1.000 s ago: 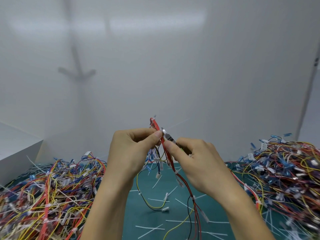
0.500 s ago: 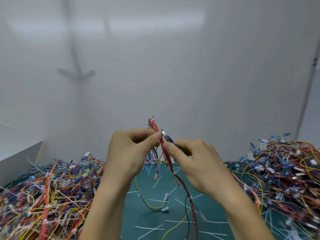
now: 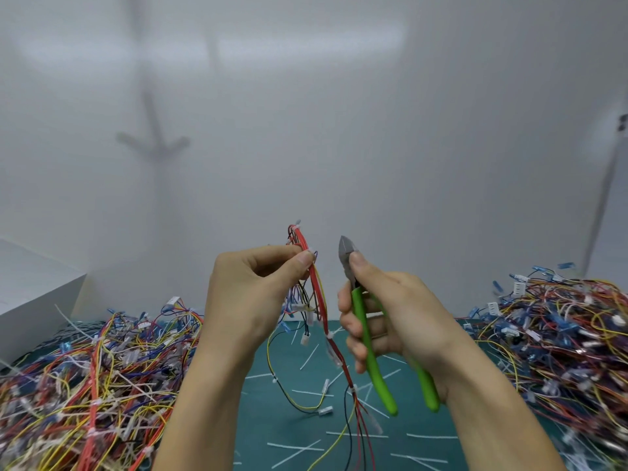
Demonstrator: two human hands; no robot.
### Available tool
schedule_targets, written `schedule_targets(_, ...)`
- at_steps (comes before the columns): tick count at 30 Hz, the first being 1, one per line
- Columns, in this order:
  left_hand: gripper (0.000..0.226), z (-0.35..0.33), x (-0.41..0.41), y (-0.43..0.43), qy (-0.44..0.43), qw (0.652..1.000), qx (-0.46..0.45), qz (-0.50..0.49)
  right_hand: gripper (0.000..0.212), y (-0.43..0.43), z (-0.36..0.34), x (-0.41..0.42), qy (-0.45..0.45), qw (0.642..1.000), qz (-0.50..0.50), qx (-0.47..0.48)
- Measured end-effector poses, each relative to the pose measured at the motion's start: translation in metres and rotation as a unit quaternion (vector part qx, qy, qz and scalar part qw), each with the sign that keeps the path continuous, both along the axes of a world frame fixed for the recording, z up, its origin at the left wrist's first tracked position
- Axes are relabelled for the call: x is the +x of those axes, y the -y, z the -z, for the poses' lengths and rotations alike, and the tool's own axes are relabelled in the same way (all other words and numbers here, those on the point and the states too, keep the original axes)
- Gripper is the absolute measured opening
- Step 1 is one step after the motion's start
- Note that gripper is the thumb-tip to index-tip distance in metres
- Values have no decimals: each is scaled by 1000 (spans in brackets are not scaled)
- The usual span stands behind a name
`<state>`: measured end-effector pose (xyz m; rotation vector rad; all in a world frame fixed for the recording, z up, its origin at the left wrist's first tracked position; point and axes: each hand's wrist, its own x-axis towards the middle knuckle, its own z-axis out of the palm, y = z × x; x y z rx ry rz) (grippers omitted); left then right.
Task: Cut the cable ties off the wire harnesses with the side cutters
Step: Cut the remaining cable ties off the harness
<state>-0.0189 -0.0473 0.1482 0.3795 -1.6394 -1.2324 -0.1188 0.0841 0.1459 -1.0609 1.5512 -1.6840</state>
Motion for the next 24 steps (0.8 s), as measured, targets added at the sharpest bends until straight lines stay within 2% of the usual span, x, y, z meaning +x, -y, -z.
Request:
schedule_targets(4,2,0,0,-1,-6,1000,1,6,51,-1,0,-4,-44,998,32,20)
schedule_targets(8,5,1,-1,-1,-22,999,7,22,34,2,5,-3,-137,988,69,17)
schedule_targets(13,23,2,-2,-2,27,994,14,101,21,6,9,-2,-186,974,114,-56)
schedule_targets(16,27,0,-2,-4,28,987,46,150,15,6,9,-4,-170,971,131,-102)
schedule_targets(19,16,0,-1,-3,44,989,46,137,14,4,7,-7,-129,973,141,-131)
schedule_targets(21,14,2,-1,-1,81,986,19,145,11,3,7,-9,-108,974,138,-144)
schedule_targets(24,15,5,-4,-3,142,963,-44,225,13,3,8,-9,-109,972,142,-151)
